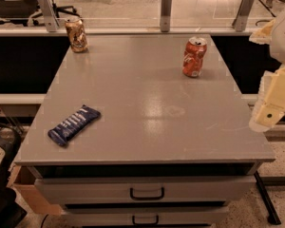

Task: Move coke can near rxbar blueberry

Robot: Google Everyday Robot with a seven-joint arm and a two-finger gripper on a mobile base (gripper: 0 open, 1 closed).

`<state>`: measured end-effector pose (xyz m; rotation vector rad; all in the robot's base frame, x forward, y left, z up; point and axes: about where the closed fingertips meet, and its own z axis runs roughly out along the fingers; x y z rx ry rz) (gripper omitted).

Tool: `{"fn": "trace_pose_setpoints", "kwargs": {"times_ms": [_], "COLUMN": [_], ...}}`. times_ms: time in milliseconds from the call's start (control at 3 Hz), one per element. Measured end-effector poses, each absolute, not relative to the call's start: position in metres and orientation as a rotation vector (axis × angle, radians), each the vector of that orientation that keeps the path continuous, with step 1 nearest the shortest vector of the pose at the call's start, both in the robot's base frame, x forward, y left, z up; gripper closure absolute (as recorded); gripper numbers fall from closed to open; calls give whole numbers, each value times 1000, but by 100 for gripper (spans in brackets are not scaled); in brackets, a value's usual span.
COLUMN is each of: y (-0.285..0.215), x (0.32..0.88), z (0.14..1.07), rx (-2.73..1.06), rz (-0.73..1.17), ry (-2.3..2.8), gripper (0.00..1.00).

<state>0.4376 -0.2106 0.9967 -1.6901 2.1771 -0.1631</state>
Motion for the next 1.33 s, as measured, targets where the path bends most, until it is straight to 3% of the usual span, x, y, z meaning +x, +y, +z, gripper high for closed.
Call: {"fn": "trace_pose_setpoints", "kwargs": {"times_ms": [667, 1333], "y": [-211, -221], "x": [447, 472], "z": [993, 936], "rx": [-1599, -1200], "rz": [-162, 8], "ry": [2159, 2159], "gripper": [0, 0]}}
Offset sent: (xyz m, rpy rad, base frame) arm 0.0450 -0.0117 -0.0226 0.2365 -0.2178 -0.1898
